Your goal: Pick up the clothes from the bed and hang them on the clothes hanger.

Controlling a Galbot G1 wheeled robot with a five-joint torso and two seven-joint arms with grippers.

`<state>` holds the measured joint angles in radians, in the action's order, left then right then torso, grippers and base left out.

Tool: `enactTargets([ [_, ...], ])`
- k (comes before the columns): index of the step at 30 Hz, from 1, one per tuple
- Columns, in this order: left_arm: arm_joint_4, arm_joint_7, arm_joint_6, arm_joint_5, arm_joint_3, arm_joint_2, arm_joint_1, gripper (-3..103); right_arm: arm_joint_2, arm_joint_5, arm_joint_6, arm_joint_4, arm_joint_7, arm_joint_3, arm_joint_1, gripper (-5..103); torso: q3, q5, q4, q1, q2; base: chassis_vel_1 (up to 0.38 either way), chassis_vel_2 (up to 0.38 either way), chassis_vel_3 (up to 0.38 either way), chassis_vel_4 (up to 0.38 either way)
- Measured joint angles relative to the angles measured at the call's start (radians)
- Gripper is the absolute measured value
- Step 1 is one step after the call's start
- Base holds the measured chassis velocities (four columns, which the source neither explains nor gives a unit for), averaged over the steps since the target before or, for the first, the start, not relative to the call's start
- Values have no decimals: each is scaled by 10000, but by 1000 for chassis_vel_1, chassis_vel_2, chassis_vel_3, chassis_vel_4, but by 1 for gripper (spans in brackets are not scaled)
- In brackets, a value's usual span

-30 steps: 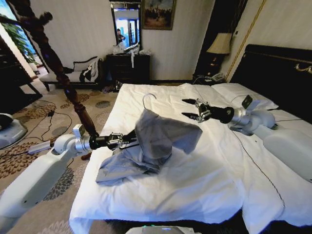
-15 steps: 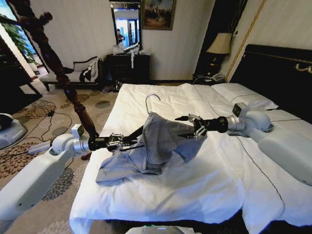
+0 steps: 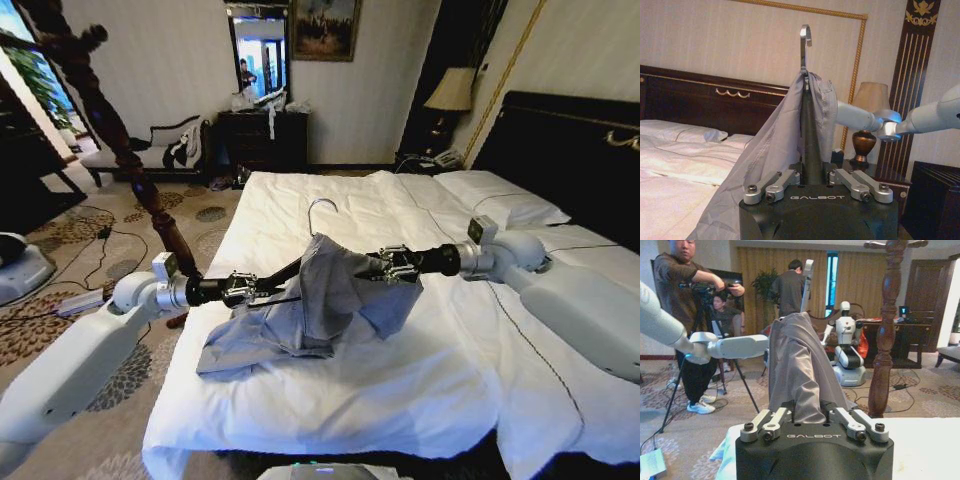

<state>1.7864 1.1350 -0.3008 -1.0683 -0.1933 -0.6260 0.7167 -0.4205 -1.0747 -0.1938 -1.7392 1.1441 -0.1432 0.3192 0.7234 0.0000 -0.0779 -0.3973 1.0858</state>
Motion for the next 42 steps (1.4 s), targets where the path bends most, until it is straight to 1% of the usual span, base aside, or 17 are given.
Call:
enactTargets([
  [1, 0, 0, 0, 0, 0, 0, 0, 19, 0, 0, 0, 0, 0, 0, 0, 30, 0, 0, 0, 0, 0, 0, 0, 0, 0],
  [3, -103, 37, 26, 0, 135, 17, -163, 19, -92, 132, -37, 44, 314, -29, -77, 19, 0, 0, 1, 0, 0, 0, 0, 0, 0],
  [4, -168, 80, 43, 0, 185, 17, -234, 19, -124, 166, -55, 63, 476, -37, -101, 17, 0, 0, 1, 0, 0, 0, 0, 0, 0],
  [5, -168, 80, 43, 0, 185, 17, -234, 19, -124, 166, -55, 63, 476, -37, -101, 17, 0, 0, 1, 0, 0, 0, 0, 0, 0],
  [8, -297, 131, 68, 1, 302, -16, -402, 19, -190, 334, -131, 107, 1091, -25, -132, 16, 0, 0, 0, 0, 0, 0, 0, 0, 0],
  [9, -297, 131, 68, 1, 302, -16, -402, 19, -190, 334, -131, 107, 1091, -25, -132, 16, 0, 0, 0, 0, 0, 0, 0, 0, 0],
  [10, -303, 136, 69, -1, 322, -34, -434, 19, -196, 416, -139, 121, 1277, -7, -132, 16, 0, 0, 1, 0, 0, 0, 0, 0, 0],
  [13, -300, 139, 68, -45, 340, -68, -496, 19, -189, 523, -141, 139, 1496, 39, -77, 16, 0, 0, 0, 0, 0, 0, 0, 0, 0],
  [20, -217, 110, 76, -207, 288, -35, -492, 19, -210, 550, -141, 171, 1522, 61, -15, 16, 0, 0, 0, 0, 0, 0, 0, 0, 0],
  [30, -168, 10, 127, -229, 91, -3, -253, 18, -343, 523, -287, 299, 1261, 39, 13, 16, 0, 0, 1, 0, 1, 0, 0, 0, 0],
  [33, -186, 7, 134, -213, 61, -35, -230, 18, -356, 387, -345, 353, 1301, 13, 15, 16, 0, 0, 1, 0, 0, 0, 0, 0, 0],
  [42, -245, 8, 161, -224, 61, -39, -306, 18, -376, 371, -370, 395, 1406, 12, -4, 16, 0, 0, 0, 0, 0, 0, 0, 0, 0],
])
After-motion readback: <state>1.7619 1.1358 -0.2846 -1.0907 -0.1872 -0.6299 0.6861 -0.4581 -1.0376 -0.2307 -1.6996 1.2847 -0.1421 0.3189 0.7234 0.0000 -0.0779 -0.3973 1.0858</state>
